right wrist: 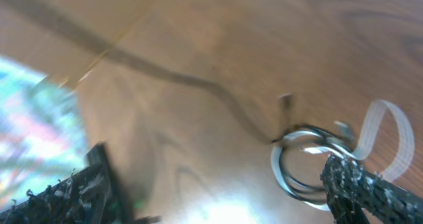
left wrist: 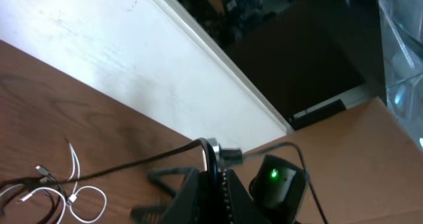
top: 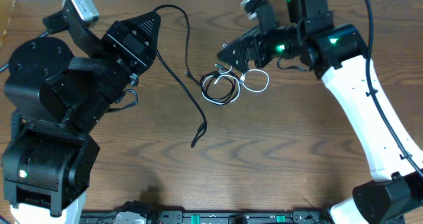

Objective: Untangle cables

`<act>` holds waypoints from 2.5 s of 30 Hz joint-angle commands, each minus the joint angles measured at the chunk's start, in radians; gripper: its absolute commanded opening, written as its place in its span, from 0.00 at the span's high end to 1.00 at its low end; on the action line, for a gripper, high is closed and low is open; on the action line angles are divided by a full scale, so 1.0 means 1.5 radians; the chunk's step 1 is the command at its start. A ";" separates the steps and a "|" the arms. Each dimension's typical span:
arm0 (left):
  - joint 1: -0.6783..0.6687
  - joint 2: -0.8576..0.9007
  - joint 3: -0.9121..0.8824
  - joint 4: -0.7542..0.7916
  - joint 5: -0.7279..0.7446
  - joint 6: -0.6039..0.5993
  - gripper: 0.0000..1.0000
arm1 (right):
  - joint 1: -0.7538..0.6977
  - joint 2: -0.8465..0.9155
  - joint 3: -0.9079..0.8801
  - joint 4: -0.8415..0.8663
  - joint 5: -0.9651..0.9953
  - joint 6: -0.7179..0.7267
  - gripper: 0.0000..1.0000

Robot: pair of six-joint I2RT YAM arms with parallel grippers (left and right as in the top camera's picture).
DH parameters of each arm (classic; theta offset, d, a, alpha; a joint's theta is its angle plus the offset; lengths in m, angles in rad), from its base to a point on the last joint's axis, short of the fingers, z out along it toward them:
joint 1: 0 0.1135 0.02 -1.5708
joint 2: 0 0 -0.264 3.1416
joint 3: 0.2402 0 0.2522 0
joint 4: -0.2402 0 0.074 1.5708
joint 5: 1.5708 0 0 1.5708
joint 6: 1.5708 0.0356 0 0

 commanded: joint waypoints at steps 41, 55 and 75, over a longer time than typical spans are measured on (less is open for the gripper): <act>0.003 -0.004 0.006 -0.008 0.089 0.050 0.53 | 0.110 -0.002 -0.001 0.148 0.040 0.016 0.99; 0.003 0.077 0.006 -0.160 0.122 0.312 0.44 | 0.109 -0.002 -0.001 0.153 0.016 -0.018 0.99; -0.009 0.102 0.006 -0.180 0.247 0.427 0.48 | 0.110 -0.002 -0.001 0.158 0.018 0.012 0.99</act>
